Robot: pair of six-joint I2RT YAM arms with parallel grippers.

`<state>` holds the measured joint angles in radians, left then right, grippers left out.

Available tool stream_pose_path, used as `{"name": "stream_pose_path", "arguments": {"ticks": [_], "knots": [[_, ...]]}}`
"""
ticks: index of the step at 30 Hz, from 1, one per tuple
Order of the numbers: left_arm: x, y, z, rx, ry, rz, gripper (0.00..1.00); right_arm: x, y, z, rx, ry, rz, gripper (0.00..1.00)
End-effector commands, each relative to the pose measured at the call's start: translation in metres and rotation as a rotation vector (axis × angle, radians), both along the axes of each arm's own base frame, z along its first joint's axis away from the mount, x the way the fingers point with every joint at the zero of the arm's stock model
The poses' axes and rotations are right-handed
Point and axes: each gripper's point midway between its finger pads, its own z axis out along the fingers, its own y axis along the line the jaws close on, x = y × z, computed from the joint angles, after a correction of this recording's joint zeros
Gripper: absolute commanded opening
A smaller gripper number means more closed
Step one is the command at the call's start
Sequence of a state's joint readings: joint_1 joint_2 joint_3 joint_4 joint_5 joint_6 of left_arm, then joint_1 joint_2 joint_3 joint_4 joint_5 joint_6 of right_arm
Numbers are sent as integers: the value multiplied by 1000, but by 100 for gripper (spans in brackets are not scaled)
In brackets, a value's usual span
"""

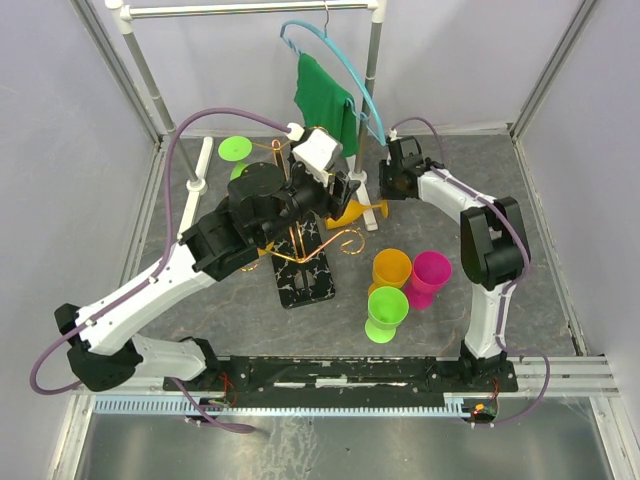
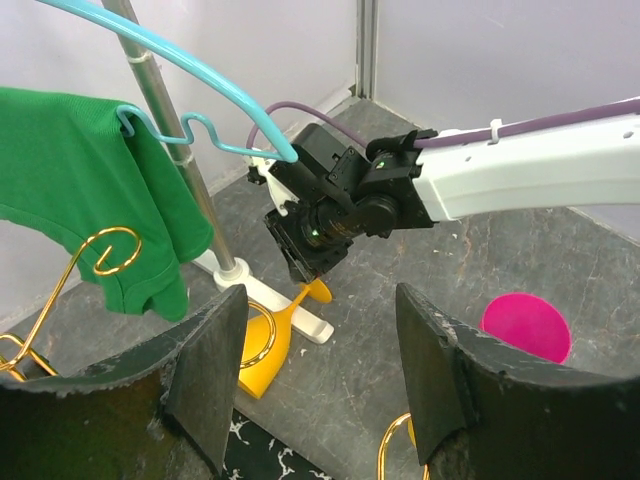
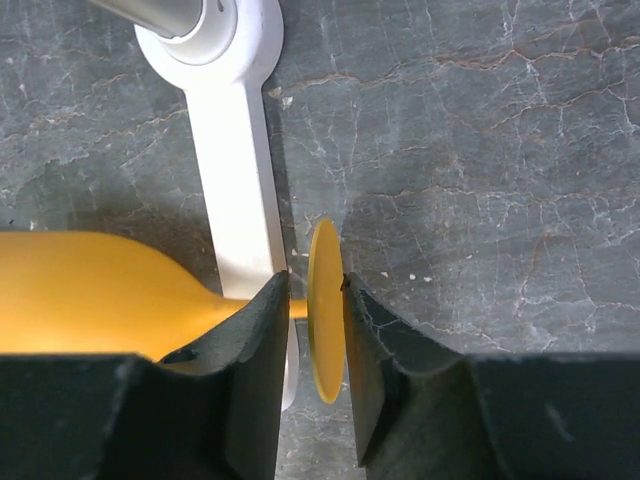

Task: Place the wine glass upside down on the wine glass rack
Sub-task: Pick up the wine glass at the center of the board.

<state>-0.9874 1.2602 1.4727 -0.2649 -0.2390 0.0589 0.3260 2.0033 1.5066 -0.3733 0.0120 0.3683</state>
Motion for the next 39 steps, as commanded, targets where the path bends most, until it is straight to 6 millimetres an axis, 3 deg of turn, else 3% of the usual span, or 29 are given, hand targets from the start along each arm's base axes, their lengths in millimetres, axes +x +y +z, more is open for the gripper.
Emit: {"name": "stream_pose_path", "arguments": {"ticks": [1, 6, 11, 14, 22, 26, 30, 34, 39], "knots": [[-2, 11, 26, -79, -44, 17, 68, 22, 1, 12, -16, -74, 0, 31], [-6, 5, 29, -99, -23, -12, 68, 21, -4, 16, -43, -92, 5, 2], [-8, -1, 25, -100, 32, -30, 68, 12, -29, 42, -151, -140, -18, 1], [-8, -5, 21, -114, 67, -34, 68, 3, -47, 72, -204, -199, -46, 1], [-4, -31, 0, -198, 200, -50, 67, -26, -85, 183, -268, -439, -134, 1], [2, -42, -8, -274, 256, -33, 65, -49, -104, 231, -297, -550, -174, 1], [13, -38, -11, -374, 282, 49, 61, -82, -124, 279, -321, -675, -209, 1], [22, -35, -16, -419, 291, 106, 60, -112, -137, 311, -317, -775, -229, 1], [20, -47, -17, -466, 305, 57, 61, -134, -135, 333, -233, -857, -216, 1]]}}
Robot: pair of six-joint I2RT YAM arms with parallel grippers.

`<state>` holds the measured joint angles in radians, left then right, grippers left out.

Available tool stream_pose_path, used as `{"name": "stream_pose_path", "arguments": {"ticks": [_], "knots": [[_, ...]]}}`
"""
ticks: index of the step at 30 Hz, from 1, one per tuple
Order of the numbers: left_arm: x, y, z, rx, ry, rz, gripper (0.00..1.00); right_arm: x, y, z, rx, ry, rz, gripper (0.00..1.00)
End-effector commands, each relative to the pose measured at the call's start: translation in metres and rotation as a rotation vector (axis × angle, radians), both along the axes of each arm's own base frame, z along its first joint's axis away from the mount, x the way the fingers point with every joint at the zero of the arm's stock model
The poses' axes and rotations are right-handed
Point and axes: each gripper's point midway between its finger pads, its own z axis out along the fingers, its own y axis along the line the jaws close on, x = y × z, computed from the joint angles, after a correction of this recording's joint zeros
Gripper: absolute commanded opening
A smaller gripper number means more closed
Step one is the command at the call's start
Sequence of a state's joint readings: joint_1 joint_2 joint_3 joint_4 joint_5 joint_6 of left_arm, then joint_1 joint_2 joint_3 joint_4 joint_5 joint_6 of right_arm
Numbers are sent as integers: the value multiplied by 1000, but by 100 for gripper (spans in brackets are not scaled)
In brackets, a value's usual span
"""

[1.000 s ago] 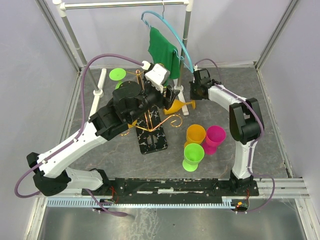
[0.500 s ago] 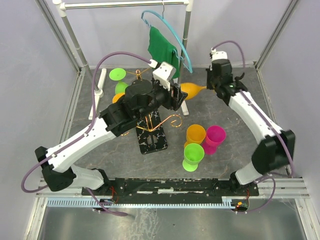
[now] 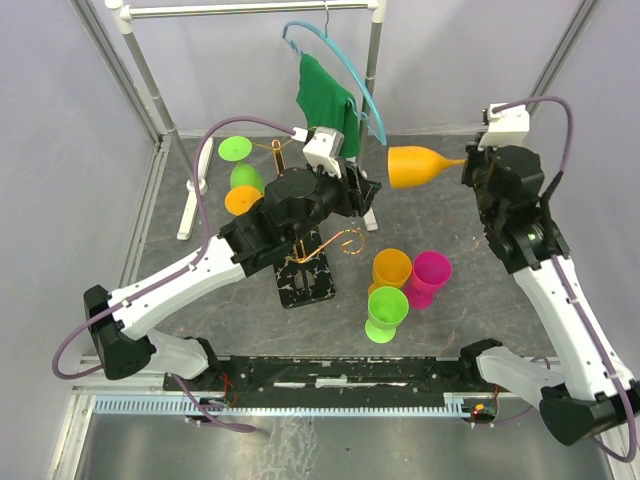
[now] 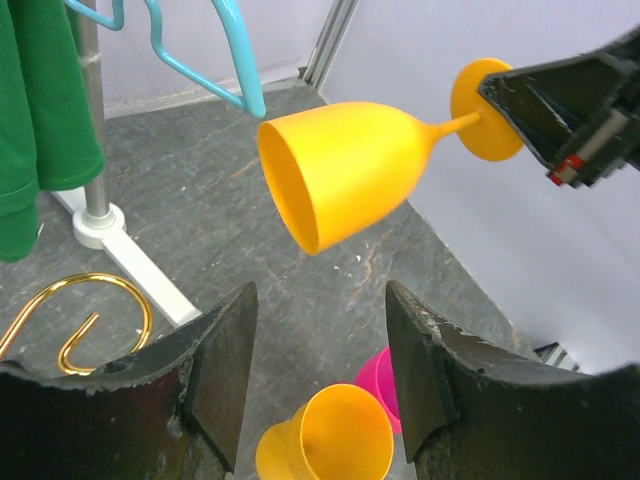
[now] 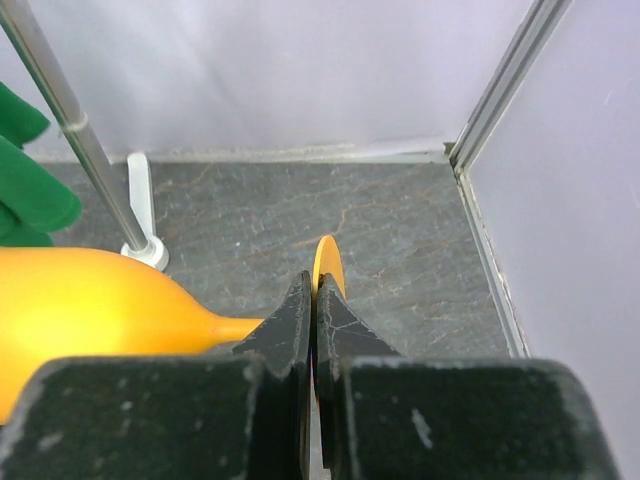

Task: Place the wine glass upside down on the wine glass rack
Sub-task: Pick up the wine glass at the center of the board.

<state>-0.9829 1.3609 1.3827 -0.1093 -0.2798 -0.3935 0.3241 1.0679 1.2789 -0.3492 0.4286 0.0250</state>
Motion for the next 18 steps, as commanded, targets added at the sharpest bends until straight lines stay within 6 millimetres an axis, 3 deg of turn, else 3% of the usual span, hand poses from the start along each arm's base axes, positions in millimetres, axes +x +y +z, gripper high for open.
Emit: {"name": "stream_pose_path", "arguments": {"ticks": [1, 12, 18], "knots": [[2, -7, 28, -165, -19, 2, 61, -13, -1, 26, 42, -99, 26, 1], [-15, -16, 44, -249, -33, -101, 61, -41, 24, 41, 226, -147, 168, 1], [-17, -24, 41, -268, -22, -138, 56, -48, 34, 45, 303, -174, 223, 1]]}}
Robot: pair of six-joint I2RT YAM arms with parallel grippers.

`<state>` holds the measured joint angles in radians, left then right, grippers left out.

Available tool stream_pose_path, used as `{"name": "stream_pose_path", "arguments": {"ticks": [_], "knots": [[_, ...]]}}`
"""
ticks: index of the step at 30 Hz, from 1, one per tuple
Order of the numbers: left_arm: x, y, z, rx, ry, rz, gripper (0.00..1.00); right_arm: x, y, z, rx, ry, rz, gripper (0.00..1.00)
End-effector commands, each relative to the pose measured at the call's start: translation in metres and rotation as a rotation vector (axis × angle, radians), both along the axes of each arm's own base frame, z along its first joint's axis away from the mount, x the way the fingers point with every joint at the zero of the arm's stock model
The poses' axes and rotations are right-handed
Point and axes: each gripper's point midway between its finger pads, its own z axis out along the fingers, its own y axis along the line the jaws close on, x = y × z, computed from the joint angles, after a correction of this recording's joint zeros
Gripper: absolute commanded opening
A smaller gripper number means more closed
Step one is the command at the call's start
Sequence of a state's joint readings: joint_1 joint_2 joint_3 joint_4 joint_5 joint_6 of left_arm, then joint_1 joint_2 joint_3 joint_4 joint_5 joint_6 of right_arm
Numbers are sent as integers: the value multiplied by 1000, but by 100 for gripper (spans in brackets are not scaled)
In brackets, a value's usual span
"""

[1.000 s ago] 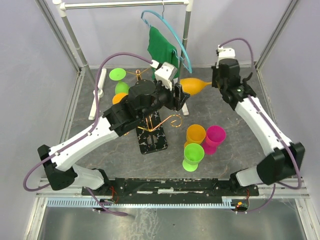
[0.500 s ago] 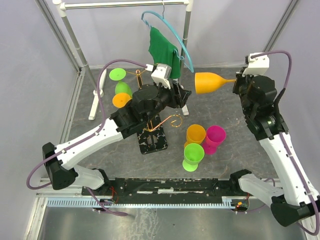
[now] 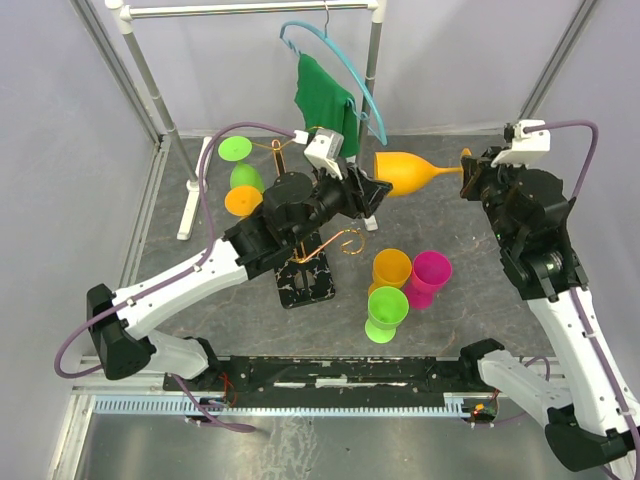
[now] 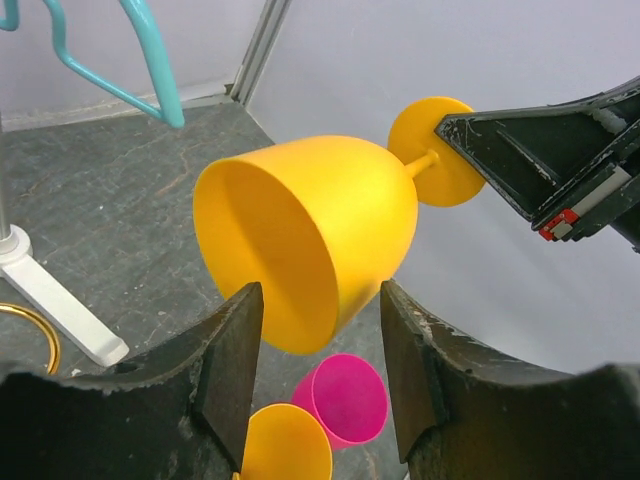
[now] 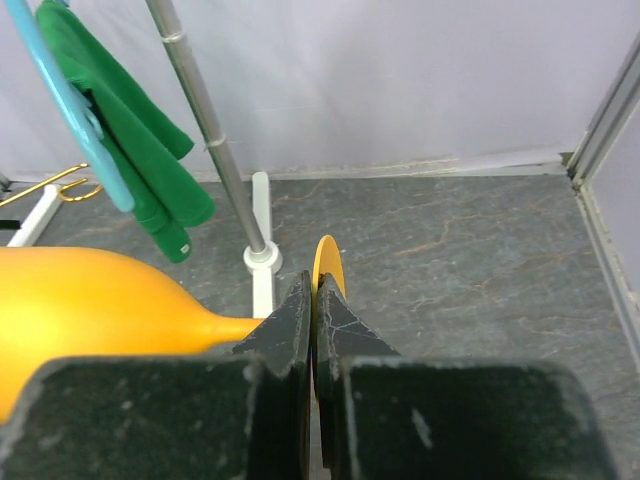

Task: Place the wine glass upside down on the wine glass rack
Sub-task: Pick up the wine glass at the center of the board, then turn the wine glass upside down at the wine rack.

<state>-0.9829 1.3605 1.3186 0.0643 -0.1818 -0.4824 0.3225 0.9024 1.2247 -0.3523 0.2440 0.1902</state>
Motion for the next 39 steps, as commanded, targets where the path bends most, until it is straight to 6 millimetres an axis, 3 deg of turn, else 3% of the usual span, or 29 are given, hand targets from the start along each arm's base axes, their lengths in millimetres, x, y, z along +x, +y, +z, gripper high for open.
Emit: {"name": "stream_pose_path", "arguments": {"ticks": [1, 9, 17, 25, 33, 39], "knots": [[-8, -4, 28, -115, -23, -48, 53, -7, 10, 19, 96, -72, 57, 1], [-19, -5, 45, -155, -72, -107, 22, -1, 16, 7, 94, -45, 76, 1], [-31, -6, 57, -166, -123, -169, 3, -5, 1, 4, 58, 0, 0, 32], [-28, 6, 51, -114, -251, -126, 3, -34, -20, 14, 157, 25, -89, 55], [-33, 10, 51, -61, -364, -137, 3, -41, 7, 5, 279, 71, 33, 62], [-37, 23, 58, -51, -499, -108, 3, -49, 40, -7, 483, 99, 181, 63]]}}
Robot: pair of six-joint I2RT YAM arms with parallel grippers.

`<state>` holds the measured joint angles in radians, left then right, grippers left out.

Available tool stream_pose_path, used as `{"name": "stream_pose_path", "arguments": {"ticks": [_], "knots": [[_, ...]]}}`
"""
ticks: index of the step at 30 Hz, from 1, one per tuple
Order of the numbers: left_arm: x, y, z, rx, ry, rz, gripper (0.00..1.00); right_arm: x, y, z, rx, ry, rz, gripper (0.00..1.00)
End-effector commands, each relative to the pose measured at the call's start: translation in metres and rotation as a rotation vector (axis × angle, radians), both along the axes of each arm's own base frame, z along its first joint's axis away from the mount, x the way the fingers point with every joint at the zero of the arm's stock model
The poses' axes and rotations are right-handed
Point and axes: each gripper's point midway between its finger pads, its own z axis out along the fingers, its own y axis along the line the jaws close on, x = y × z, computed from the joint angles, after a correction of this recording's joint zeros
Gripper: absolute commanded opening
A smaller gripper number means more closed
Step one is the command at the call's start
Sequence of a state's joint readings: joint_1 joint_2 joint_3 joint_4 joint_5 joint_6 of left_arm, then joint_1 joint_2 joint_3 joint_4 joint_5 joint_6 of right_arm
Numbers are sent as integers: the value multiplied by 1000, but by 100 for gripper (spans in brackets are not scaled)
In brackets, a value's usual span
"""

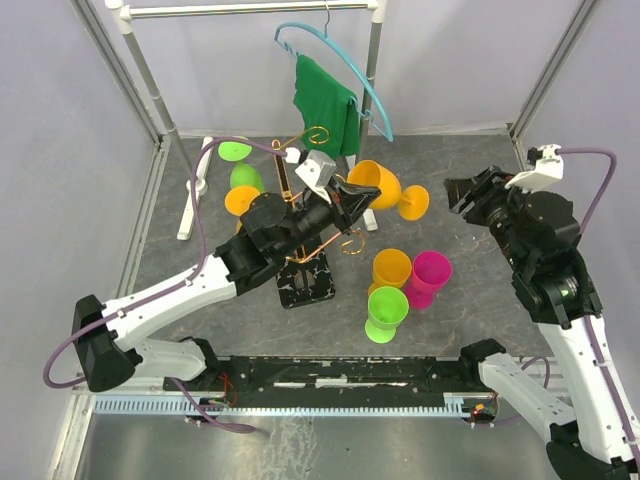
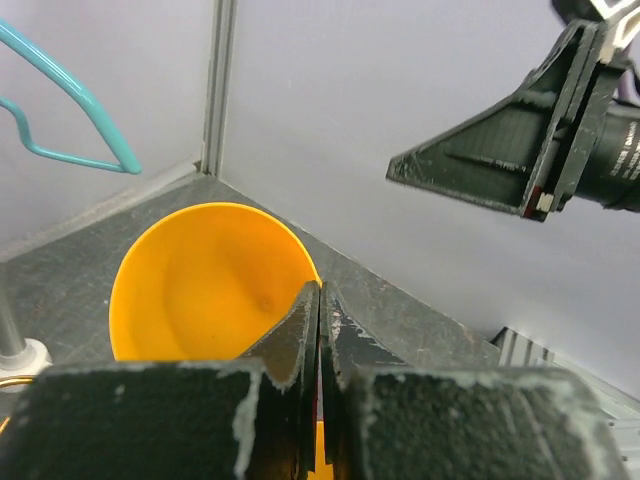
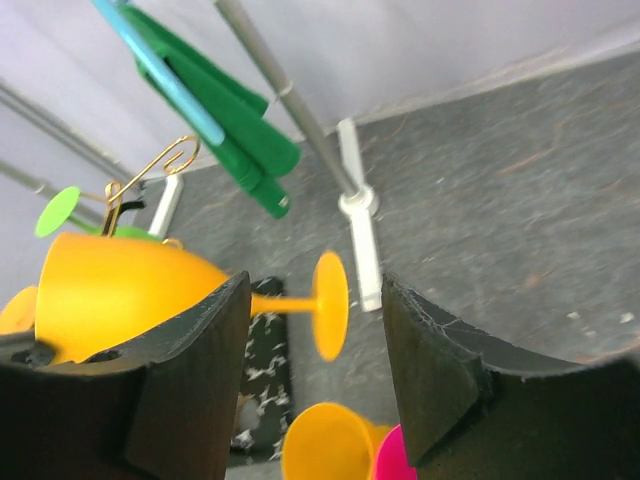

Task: Place the wine glass upside down on the wine glass rack
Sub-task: Turn the wine glass upside down at the wine rack.

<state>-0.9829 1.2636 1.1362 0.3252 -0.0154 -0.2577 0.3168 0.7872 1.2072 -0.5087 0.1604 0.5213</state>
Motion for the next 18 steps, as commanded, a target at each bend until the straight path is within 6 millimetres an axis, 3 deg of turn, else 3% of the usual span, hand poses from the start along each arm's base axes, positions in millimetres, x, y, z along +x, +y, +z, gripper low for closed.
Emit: {"name": "stream_pose_path", "arguments": {"ticks": [1, 9, 18], "knots": [[-11, 20, 45, -82, -235, 19, 3, -7, 33, 1, 214, -4, 139, 64], [-35, 29, 49, -132, -504, 12, 3, -16, 65, -1, 612, 25, 266, 66], [-49, 14, 37, -107, -654, 64, 3, -27, 62, 17, 950, 51, 266, 68]]}}
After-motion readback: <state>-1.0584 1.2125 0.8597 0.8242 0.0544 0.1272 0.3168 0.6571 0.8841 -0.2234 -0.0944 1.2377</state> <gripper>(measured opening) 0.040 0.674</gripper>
